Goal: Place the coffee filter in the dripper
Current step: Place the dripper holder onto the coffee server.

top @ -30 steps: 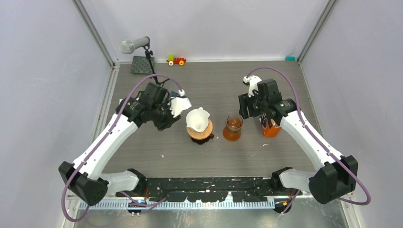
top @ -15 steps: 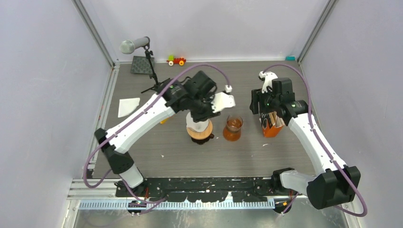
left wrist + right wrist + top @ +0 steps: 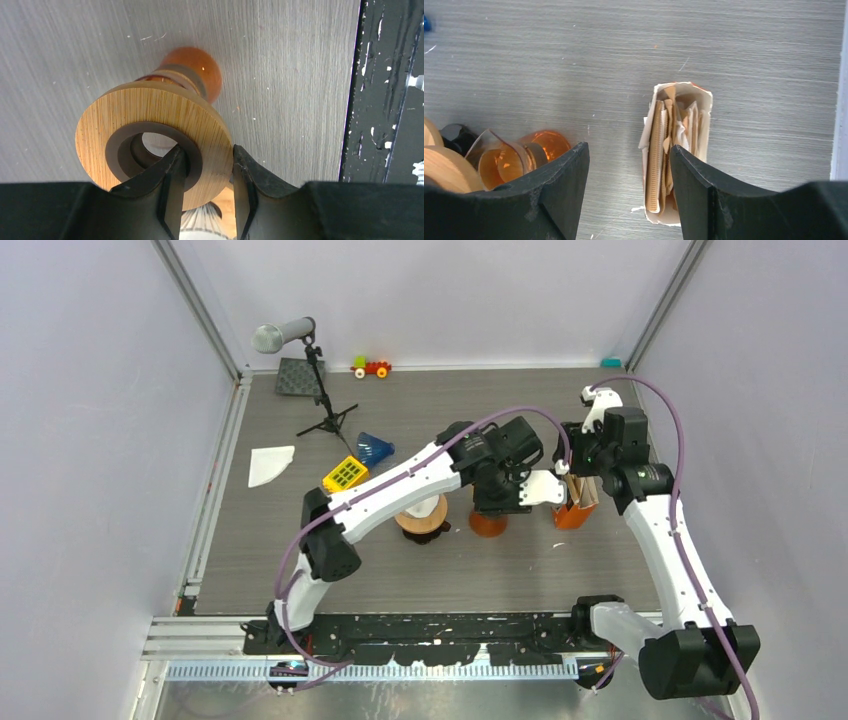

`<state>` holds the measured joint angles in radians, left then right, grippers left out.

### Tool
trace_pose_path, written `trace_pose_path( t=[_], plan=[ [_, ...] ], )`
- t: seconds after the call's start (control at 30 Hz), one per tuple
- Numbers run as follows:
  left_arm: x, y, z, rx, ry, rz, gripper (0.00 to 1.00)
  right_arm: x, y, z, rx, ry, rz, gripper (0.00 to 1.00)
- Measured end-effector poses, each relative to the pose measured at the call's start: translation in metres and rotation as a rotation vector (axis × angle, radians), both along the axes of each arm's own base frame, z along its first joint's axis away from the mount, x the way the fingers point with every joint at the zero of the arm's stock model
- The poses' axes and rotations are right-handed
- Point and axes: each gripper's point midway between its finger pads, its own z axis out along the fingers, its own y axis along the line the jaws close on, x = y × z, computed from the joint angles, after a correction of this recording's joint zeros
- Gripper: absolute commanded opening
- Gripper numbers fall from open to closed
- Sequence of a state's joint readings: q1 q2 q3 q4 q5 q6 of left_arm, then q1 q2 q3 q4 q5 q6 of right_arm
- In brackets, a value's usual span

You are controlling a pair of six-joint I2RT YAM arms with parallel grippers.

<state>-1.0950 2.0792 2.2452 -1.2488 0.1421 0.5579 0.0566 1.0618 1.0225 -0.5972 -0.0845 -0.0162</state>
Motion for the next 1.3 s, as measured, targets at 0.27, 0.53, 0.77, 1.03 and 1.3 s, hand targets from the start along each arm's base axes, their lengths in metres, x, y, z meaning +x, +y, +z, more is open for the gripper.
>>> trace_pose_path(
  t=[0.27, 0.53, 0.77, 1.03, 1.3],
  plan=[
    [0.003, -0.012, -0.030, 0.044, 0.033, -0.025, 0.19, 0.001, -0.014, 0.002, -0.008, -0.011, -0.057, 0.65],
    [0.005, -0.013, -0.039, 0.061, 0.034, -0.034, 0.22, -0.001, -0.015, 0.004, -0.001, -0.019, -0.062, 0.65],
    [0.011, -0.013, -0.042, 0.077, 0.008, -0.031, 0.24, -0.001, -0.013, 0.004, 0.006, -0.018, -0.052, 0.65],
    [0.016, -0.013, -0.045, 0.086, -0.010, -0.033, 0.26, -0.001, -0.011, 0.003, 0.014, -0.016, -0.041, 0.65],
    [0.018, -0.015, -0.049, 0.086, -0.010, -0.031, 0.31, -0.002, -0.012, 0.003, 0.023, -0.016, -0.041, 0.65]
  ],
)
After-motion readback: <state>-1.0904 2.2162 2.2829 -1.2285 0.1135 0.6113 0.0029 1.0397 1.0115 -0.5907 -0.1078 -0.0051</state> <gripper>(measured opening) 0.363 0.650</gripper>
